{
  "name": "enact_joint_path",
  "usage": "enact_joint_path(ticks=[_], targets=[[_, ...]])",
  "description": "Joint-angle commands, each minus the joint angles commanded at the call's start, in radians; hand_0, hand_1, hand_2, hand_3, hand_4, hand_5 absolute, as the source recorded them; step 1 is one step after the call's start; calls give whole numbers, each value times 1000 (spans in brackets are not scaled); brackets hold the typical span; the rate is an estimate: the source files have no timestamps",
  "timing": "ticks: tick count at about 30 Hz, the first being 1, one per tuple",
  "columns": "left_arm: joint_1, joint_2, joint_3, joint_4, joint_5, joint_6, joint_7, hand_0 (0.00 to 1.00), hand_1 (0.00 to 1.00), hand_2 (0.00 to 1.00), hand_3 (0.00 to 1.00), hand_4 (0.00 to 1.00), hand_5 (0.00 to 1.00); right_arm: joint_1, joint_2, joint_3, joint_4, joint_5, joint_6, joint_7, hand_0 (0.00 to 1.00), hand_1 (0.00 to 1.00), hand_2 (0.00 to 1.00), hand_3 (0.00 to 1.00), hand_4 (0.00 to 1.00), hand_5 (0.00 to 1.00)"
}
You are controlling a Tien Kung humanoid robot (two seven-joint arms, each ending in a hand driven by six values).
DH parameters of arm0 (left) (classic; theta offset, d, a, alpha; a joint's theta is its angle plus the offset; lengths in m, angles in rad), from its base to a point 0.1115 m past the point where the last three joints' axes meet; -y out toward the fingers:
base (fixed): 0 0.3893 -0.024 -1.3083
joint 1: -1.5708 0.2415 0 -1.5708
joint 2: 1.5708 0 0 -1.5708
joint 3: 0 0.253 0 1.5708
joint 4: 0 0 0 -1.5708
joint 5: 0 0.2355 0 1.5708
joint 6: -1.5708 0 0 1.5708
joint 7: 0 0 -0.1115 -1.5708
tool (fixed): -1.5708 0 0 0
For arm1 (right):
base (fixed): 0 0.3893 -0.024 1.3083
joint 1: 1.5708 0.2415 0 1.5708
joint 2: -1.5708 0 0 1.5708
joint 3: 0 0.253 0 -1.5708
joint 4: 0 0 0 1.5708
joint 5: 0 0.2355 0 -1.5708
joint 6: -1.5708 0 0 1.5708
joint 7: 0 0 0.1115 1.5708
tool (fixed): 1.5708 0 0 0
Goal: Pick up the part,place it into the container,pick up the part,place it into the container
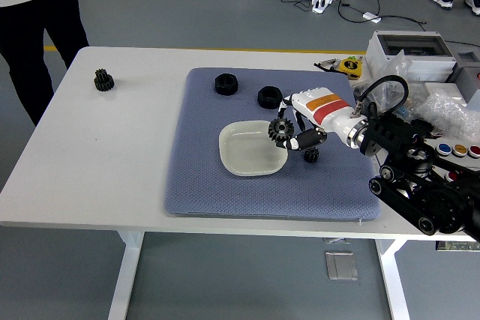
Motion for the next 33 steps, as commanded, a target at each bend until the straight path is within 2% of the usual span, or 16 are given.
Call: enact_joint_path(ticks=[1,2,7,8,13,14,19,20,25,26,31,32,33], targets=[[-1,0,0,0,0,0,0,629,632,621,565,633,552,11,14,-17,-16,7,-8,0,59,166,333,476,846,202],[-1,1,1,0,-2,1,0,629,632,621,565,634,553,18,24,-29,-27,11,-15,1,128,246,412,488,766,246],[-6,3,7,-2,0,2,-1,629,632,621,565,634,553,40,66,-78,-52,-10,-31,-10,128,246,412,488,766,246],[-7,3,8,-2,1,2,-2,630,632,621,565,634,554,41,70,-84,-51,-12,-34,-11,154,340,476,507,737,282],[-7,4,7,-1,2,3,-3,630,632,621,565,634,554,43,84,-98,-54,-36,-31,-16,154,340,476,507,737,282],[-7,4,7,-1,2,3,-3,629,631,621,564,635,555,44,86,-99,-56,-41,-30,-17,216,398,622,775,981,358],[-6,3,4,-1,7,2,0,629,631,621,564,635,555,51,100,-109,-84,-63,-38,-25,216,398,622,775,981,358],[-7,3,3,-1,8,2,0,629,631,620,564,635,555,51,101,-110,-88,-65,-39,-25,272,476,746,883,998,401],[-7,2,3,-1,6,2,-1,629,631,620,564,635,555,52,99,-110,-98,-77,-44,-22,272,476,746,883,998,401],[-8,2,4,-1,5,2,-1,629,632,620,563,633,554,53,97,-109,-97,-78,-42,-22,277,485,777,912,998,420],[-8,2,8,0,-2,3,-3,629,632,620,563,633,554,50,83,-86,-90,-85,-20,-23,277,485,777,912,998,420],[-8,2,9,0,-4,3,-4,631,631,620,563,634,555,49,75,-76,-86,-87,-13,-23,273,474,751,869,998,416],[-8,3,10,0,-6,4,-4,631,631,620,563,634,555,48,67,-67,-83,-91,-4,-22,273,474,751,869,998,416]])
